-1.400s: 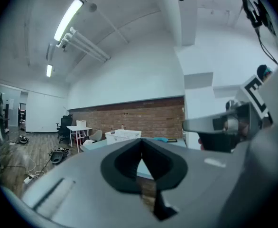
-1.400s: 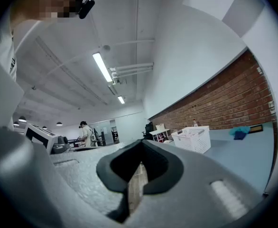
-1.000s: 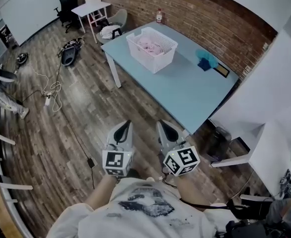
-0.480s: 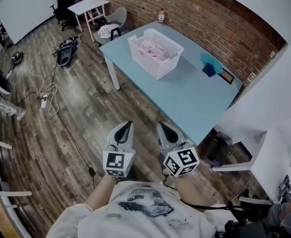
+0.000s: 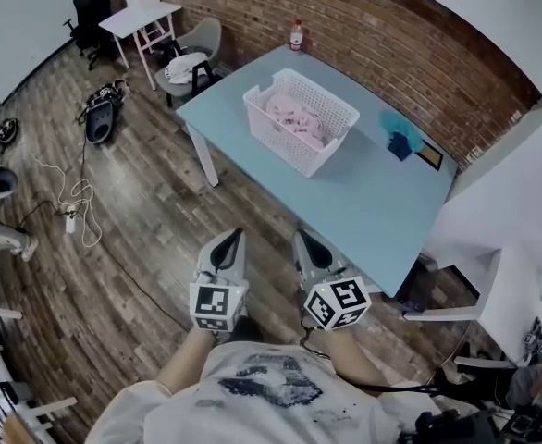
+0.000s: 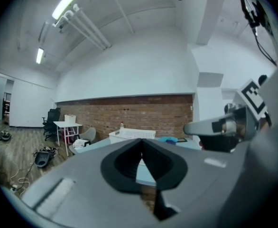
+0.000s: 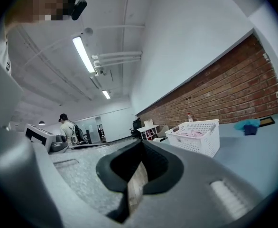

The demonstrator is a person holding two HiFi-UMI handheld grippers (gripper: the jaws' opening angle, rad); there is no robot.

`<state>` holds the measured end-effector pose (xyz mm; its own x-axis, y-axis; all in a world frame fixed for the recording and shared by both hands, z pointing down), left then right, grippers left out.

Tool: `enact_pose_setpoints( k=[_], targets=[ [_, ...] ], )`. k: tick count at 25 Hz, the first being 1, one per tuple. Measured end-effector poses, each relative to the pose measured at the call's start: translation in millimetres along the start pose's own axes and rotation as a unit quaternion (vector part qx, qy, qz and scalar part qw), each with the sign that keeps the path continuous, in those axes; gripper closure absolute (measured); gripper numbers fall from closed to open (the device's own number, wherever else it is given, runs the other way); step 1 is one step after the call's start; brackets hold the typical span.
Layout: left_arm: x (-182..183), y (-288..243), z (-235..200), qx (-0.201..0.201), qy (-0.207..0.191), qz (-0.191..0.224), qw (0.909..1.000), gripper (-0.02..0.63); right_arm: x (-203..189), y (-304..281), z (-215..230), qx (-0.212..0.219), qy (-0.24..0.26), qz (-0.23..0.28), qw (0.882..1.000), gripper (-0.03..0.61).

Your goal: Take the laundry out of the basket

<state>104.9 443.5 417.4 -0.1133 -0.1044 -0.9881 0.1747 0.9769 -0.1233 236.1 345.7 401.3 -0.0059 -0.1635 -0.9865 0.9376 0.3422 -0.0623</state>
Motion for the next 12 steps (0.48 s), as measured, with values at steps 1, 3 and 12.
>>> enact_pose_setpoints(
  k=[1,3,12],
  targets=[
    [2.8,-5.3,-13.4,-0.004,0.002,0.001,1.0000,0.621,1.3,-13.8,-3.4,-0.003,0.001,-0.001,1.000,0.581],
    [7.5,-15.2,-38.3,-0.012,0.004,0.003,0.9999,0.621,3.8,-40.0,-9.1,-0.010,0.001,0.000,1.000,0.581],
    [23.9,-43.0,-108.9,-0.048,-0.010,0.007,0.9988,0.621,11.6,-106.3,-22.4,-0.049,0.001,0.015,0.999,0.581]
  ],
)
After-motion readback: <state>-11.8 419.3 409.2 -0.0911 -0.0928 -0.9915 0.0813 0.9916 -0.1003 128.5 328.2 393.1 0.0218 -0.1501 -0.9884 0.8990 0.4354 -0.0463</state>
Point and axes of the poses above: the fingertips, and each gripper's own axes: y backward along the fingers, z to its right, x out of its top, the point moved 5 cm from there along y, backward along the fingers, and after that the axes turned 7 degrees about y, right-handed, at the moved point
